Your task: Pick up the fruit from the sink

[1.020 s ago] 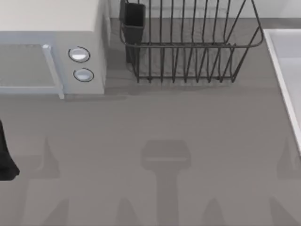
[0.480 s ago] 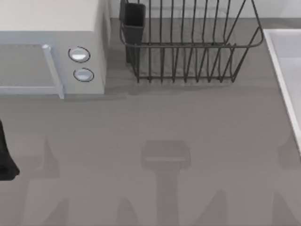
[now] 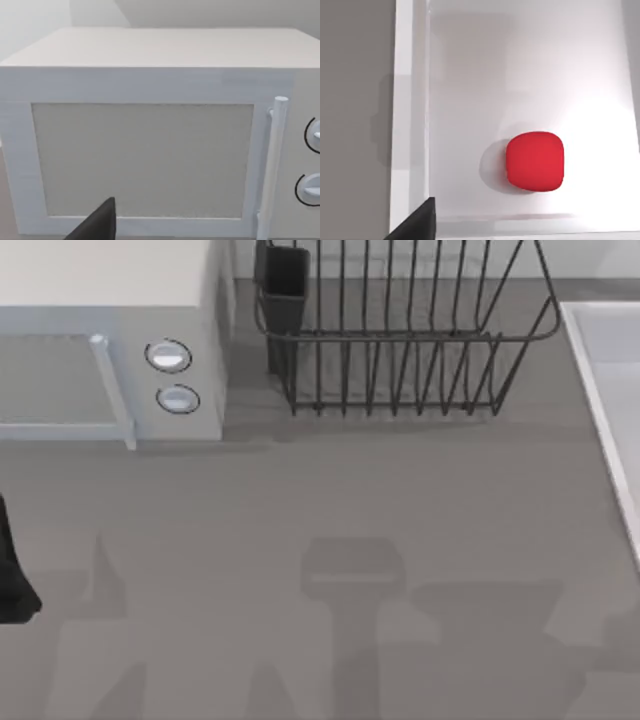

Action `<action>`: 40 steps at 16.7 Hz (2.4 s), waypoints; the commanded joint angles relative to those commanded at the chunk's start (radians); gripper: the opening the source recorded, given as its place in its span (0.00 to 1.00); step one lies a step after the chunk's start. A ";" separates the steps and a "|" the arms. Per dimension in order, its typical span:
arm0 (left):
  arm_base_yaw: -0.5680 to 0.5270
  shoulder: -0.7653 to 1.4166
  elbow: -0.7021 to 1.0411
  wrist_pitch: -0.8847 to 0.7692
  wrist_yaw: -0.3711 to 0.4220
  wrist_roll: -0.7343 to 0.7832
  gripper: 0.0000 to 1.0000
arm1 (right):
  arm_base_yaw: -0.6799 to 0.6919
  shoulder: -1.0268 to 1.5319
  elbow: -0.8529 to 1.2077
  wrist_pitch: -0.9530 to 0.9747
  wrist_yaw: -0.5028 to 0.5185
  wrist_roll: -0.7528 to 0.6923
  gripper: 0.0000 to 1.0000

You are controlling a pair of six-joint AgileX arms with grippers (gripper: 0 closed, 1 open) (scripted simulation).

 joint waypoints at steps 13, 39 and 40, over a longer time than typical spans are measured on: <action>0.000 0.000 0.000 0.000 0.000 0.000 1.00 | -0.103 0.758 0.499 -0.364 0.000 -0.097 1.00; 0.000 0.000 0.000 0.000 0.000 0.000 1.00 | -0.102 1.100 0.312 0.165 0.003 -0.091 0.62; 0.000 0.000 0.000 0.000 0.000 0.000 1.00 | -0.102 1.100 0.312 0.165 0.003 -0.091 0.55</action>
